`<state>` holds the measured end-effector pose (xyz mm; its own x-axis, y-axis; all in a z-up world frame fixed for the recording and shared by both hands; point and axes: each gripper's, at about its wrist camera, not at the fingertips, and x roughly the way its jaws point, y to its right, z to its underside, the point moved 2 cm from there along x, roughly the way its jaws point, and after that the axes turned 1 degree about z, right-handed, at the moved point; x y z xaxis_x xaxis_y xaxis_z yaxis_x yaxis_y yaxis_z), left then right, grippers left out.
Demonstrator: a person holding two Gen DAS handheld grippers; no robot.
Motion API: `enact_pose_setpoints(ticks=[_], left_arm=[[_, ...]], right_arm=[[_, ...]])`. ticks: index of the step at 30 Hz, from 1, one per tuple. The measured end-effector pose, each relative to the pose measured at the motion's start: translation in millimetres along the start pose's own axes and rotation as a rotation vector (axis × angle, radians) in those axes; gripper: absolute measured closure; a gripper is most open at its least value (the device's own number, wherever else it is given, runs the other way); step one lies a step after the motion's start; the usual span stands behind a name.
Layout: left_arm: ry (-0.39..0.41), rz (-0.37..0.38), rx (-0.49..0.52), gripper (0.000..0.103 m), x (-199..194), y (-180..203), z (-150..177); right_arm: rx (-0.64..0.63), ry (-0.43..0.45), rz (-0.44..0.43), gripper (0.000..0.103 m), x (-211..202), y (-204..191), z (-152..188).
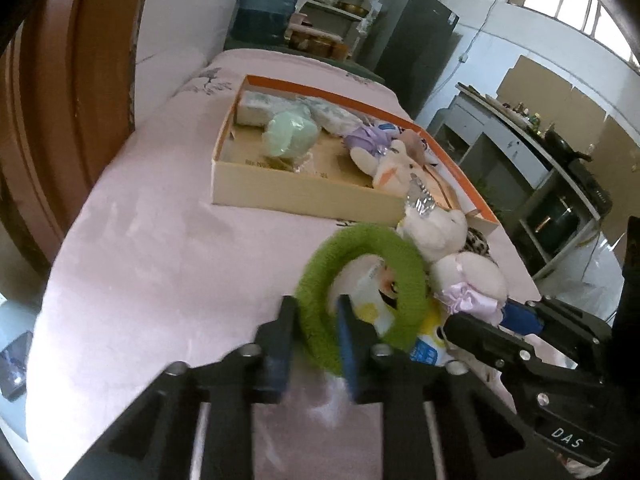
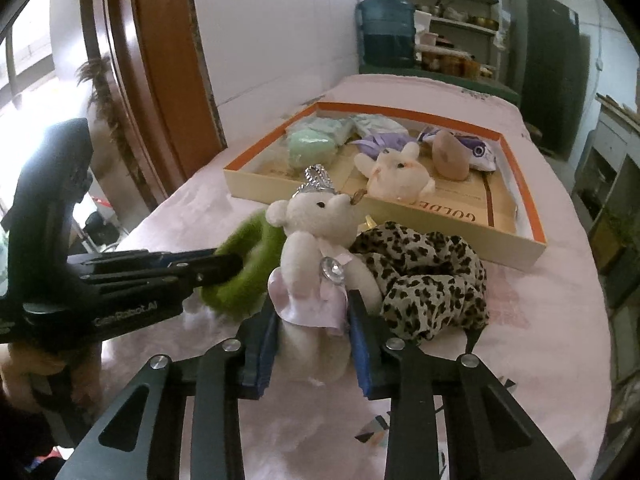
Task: Organize soft objects
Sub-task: 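Grasp the green fuzzy ring with the left tool while the right grasps the white plush bear, then carry the green ring and plush bear in both tools over the box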
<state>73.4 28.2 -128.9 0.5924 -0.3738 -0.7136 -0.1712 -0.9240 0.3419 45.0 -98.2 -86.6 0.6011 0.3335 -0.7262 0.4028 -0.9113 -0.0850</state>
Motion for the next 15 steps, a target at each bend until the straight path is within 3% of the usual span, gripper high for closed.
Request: enact_pose_setpoints(ticks=[8,15], left_arm=[[0.024,0.011,-0.012,0.09,-7,-2,0],[0.064,-0.03,0.021,0.09,-20,4,0]], right_arm=[[0.022,0.016,-0.023,0.074,-7,-1,0],[0.011,0.049,-0.036,0.074,-20,-9,-5]])
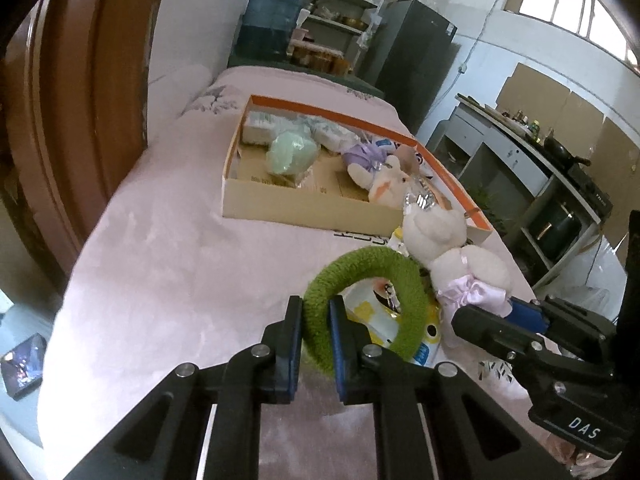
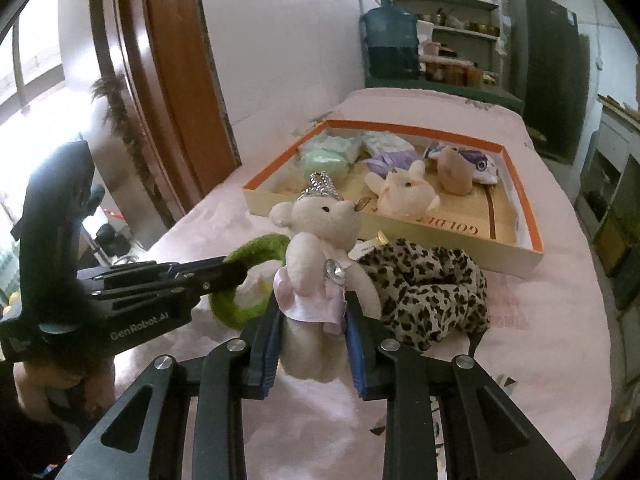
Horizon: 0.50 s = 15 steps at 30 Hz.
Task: Organize soft objects
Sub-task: 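Carry the green ring and plush bear in both tools over the box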
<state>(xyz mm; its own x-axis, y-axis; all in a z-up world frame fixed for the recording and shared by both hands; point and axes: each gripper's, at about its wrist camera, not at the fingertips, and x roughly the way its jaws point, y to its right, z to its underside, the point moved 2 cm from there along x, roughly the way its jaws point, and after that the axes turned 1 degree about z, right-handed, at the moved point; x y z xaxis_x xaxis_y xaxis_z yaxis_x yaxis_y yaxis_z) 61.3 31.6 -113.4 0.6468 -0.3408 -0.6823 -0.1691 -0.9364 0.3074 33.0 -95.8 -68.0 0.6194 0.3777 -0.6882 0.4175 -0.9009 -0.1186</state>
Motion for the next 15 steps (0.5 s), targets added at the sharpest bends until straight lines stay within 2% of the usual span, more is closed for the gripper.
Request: enact_pose_setpoints(ticks=[15], left_arm=[[0.058,-0.03,0.034,0.09,-24,10,-8]], right_arm=[[-0.028,0.056,0.007,0.074,-25,-8,-12]])
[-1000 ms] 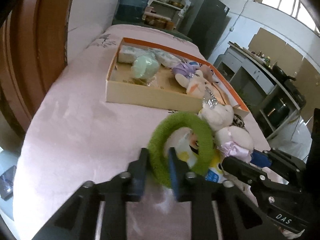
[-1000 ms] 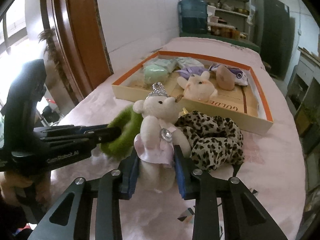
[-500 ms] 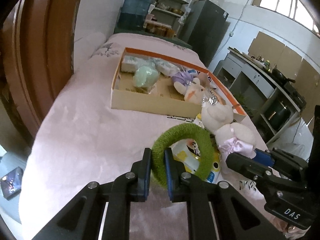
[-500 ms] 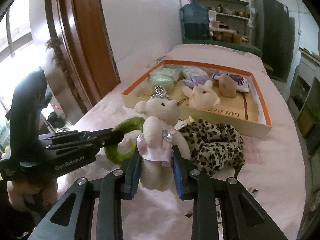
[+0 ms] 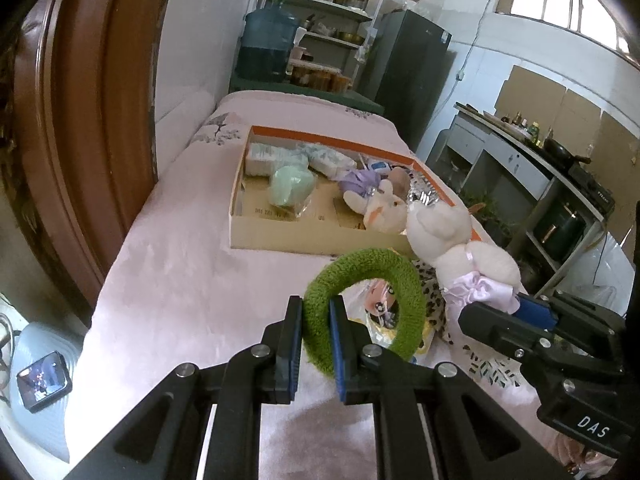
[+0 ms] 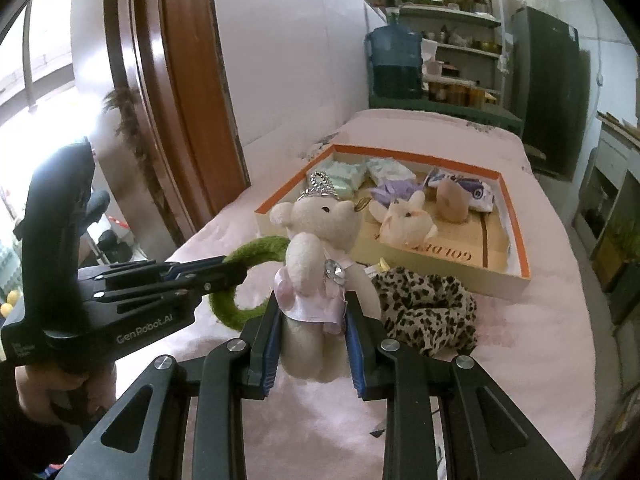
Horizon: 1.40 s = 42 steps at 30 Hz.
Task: Organize soft objects
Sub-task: 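Carry the green ring and plush bear in both tools over the box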
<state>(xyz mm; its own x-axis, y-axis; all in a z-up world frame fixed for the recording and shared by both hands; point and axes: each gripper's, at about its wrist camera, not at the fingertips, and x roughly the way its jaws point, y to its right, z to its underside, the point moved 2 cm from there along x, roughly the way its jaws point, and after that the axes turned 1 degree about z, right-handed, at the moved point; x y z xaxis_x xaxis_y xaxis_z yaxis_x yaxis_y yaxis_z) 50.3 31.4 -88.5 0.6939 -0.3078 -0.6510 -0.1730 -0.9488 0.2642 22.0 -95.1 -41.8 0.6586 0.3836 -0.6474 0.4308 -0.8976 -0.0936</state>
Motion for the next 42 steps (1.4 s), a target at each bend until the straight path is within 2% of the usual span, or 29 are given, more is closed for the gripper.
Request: enact_pose_setpoints(ticks=[8,18,24,42], left_arm=[[0.034,-0.003,0.021,0.09,-9,5,-13],[0.128,-0.004,0.045,0.09,-19,12,-59],[0.15,0.003,0.057,0.09,-13,18,-82],[0.135,0.007,0.044,0.09,28,19,-123]], right_arm=[[-0.015,0.043,0.01,0.074,-13,2,-15],[-0.023,0.116,0.069,0.074,-27,23,-43],[-0.01,0.143,0.125,0.074,-30,47,-61],[-0.012,0.092,0.218,0.074,7,91,-83]])
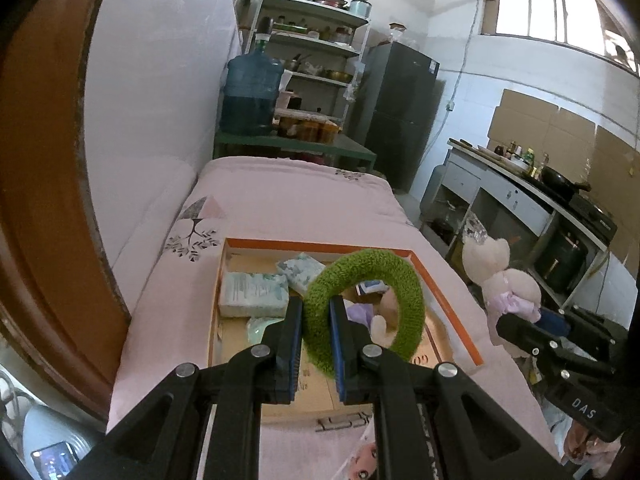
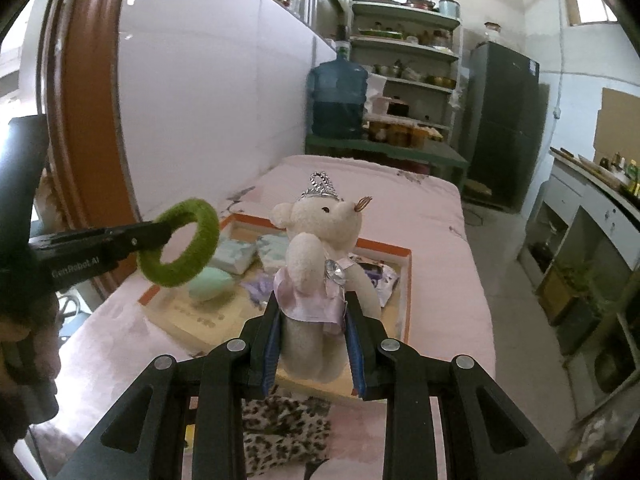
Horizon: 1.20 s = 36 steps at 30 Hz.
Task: Organize soft objects
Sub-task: 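Carry the green ring and plush bear in both tools over the box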
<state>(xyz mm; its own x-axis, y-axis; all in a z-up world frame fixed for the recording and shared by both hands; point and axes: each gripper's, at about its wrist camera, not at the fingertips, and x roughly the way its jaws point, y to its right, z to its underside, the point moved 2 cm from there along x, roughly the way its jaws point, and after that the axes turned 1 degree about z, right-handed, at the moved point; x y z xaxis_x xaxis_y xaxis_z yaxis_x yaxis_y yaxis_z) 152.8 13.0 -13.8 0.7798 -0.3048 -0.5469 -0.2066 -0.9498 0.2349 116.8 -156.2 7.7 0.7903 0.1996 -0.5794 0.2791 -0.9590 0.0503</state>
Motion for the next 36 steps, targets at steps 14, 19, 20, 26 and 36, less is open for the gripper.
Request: enact_pose_setpoints(ticks=[14,19,20,26,36], left_arm=[[-0.075,-0.022,-0.027,0.09,54,-11,4],[-0.119,-0.034,-0.013,0.09,71,-13,15],[-0.124,-0.037,-0.012,0.09,73,-14,16],[-0.135,-0.049,-0.008,0.09,81,-15,20],[-0.149,-0.063,-0.002,0.089,90,-15,23]], right_arm=[[0.035,-0.083,-0.012,0.074,60,12,4],[0.058,-0.124,-0.013,0.074,82,20,12],[0.062,-0.129,-0.014,0.074,85,21,12],[0.075,-0.143,-0.016,0.074,96,27,16],[0.079,-0.163,-0.018,0.073,110,28,21]])
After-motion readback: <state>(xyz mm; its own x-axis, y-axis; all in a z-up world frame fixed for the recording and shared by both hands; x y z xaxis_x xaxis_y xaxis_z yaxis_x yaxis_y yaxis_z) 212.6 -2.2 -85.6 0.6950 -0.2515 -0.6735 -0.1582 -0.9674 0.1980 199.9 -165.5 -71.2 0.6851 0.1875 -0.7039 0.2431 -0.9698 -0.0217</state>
